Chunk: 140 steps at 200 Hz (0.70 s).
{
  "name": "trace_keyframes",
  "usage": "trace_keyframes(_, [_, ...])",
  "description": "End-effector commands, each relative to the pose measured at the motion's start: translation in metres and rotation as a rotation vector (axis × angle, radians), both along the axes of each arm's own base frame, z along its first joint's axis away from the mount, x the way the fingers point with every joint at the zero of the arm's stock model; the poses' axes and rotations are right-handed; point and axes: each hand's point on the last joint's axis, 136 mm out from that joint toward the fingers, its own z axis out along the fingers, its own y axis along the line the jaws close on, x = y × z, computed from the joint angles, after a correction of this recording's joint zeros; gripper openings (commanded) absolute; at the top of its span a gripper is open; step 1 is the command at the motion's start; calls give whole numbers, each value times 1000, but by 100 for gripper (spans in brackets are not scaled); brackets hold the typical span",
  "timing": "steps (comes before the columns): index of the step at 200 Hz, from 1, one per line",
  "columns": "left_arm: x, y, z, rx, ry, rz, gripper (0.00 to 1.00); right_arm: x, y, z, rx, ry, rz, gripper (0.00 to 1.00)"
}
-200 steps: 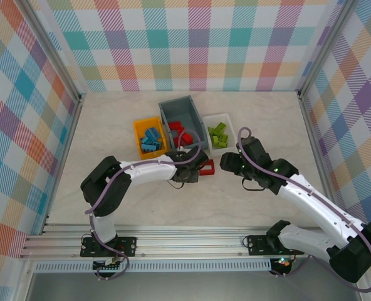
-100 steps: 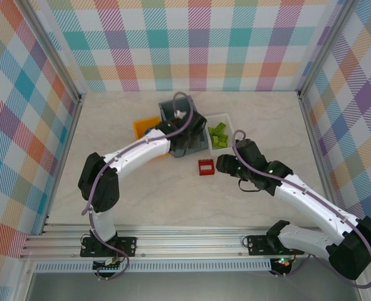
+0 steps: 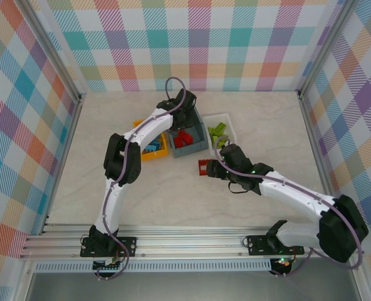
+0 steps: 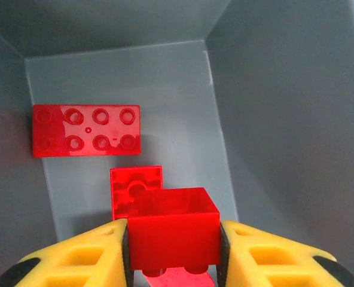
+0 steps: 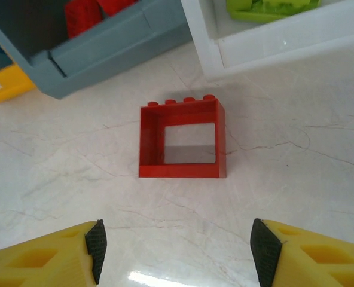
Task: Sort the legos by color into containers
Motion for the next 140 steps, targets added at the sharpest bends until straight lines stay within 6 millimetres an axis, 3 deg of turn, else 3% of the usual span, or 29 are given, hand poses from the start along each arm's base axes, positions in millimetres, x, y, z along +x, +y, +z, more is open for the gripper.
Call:
trace_keyframes(1, [-3,-4,18,-19,2,-27,49,4,7,-21,-73,33,50,71])
trace_keyframes(11, [-6,-3,23,-29,-6,-29,55,6,7,-30,-116,57,63,73])
trace_keyframes(30, [-12,0,41,-54,-39,-23,56,12,3,-40,-189,79,59,73])
trace_keyframes(65, [-33,4,79,-92,-102,-31,53,28,9,-43,-227,70,64,62])
trace_keyframes(140, [-147,8,126,-193,-214,-81,51,63,10,-72,-290,161,-5,33])
